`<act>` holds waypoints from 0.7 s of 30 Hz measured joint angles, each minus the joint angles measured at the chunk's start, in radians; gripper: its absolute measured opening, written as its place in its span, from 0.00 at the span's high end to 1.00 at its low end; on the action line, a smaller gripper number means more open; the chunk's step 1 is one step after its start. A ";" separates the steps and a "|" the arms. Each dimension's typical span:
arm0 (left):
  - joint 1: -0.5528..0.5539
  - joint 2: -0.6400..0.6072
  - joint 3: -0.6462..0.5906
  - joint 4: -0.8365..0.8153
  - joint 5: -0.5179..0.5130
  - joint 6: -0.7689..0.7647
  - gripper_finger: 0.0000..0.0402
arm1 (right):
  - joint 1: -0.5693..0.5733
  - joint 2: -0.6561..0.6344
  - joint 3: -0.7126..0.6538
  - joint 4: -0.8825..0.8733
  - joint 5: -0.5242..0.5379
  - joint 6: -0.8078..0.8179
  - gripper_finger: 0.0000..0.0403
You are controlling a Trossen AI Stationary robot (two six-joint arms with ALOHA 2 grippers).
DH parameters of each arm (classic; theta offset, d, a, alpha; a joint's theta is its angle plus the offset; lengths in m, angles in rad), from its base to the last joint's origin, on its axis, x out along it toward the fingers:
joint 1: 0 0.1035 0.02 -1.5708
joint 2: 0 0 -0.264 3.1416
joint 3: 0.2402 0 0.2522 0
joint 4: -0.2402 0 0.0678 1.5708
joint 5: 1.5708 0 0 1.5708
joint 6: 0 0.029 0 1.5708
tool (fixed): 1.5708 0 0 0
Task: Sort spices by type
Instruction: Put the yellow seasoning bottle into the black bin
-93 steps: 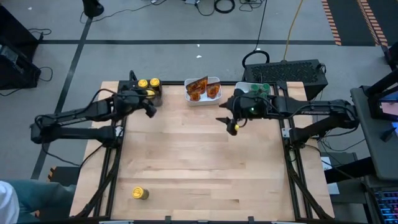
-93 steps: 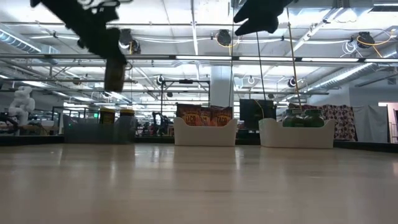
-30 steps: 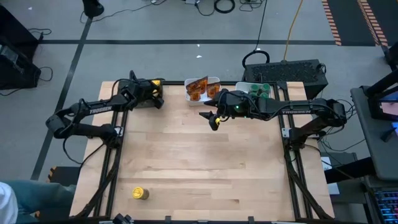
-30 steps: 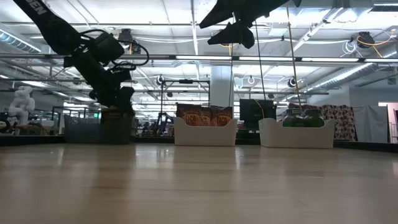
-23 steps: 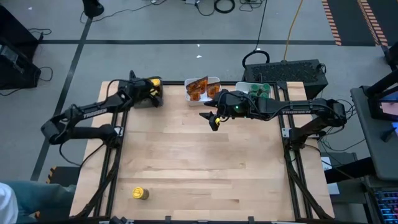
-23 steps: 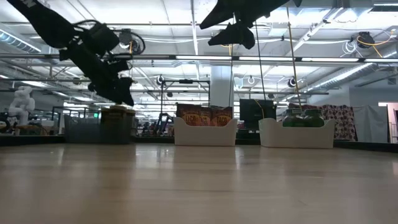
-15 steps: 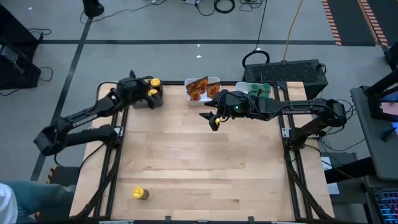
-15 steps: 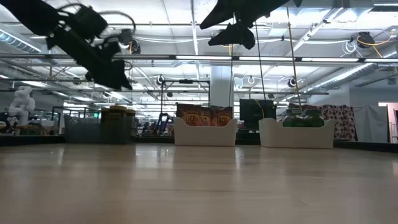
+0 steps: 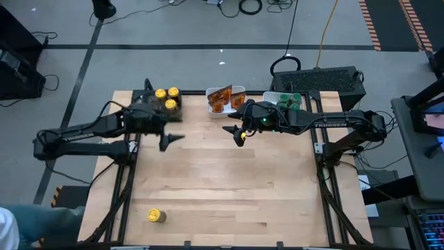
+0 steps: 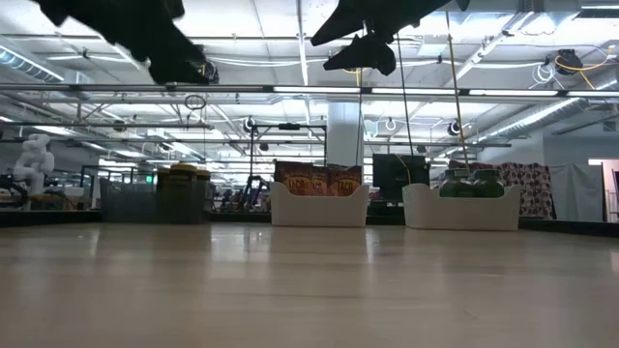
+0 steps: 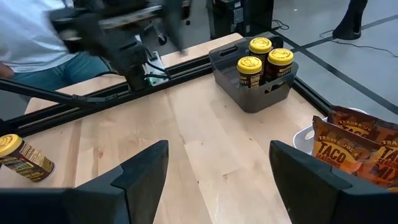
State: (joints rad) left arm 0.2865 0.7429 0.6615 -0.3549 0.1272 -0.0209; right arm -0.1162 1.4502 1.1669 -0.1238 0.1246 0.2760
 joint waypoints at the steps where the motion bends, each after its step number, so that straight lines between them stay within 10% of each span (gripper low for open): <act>1: -0.043 0.002 0.015 -0.025 0.000 0.000 0.15 | 0.000 0.000 0.000 0.000 0.000 0.000 0.35; 21: -0.824 0.314 0.242 -0.346 -0.017 -0.027 0.15 | 0.044 0.000 0.000 0.000 -0.052 -0.034 0.35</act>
State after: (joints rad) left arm -0.5378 1.0566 0.9037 -0.7010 0.1101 -0.0479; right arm -0.0720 1.4498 1.1671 -0.1242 0.0728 0.2420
